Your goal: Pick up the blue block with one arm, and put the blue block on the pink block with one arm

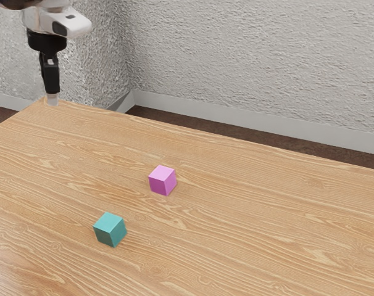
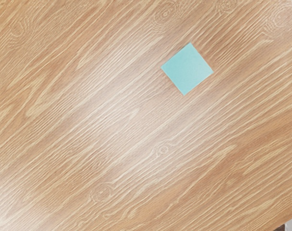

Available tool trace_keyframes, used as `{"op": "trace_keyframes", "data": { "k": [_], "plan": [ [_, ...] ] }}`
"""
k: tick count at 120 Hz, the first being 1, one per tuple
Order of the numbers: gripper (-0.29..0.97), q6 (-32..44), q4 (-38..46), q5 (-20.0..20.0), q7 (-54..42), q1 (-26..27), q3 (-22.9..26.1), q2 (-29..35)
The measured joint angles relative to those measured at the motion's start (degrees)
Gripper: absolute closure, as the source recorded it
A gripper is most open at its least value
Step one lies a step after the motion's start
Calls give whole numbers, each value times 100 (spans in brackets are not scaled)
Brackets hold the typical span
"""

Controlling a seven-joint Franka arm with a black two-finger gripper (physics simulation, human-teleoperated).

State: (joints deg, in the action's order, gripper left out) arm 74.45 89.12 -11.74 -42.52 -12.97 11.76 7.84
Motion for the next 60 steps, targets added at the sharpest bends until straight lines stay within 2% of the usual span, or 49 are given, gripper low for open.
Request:
{"op": "trace_keyframes", "data": {
  "k": [10, 18, 25, 60],
  "plan": [
    [0, 192, 70, -25, 42, 318, 177, -171],
    [0, 376, 275, -41, 122, 762, 24, -291],
    [0, 601, 601, -46, 218, 949, -48, -328],
    [0, 1728, 1494, 14, 931, 903, -35, -888]
  ]
}}
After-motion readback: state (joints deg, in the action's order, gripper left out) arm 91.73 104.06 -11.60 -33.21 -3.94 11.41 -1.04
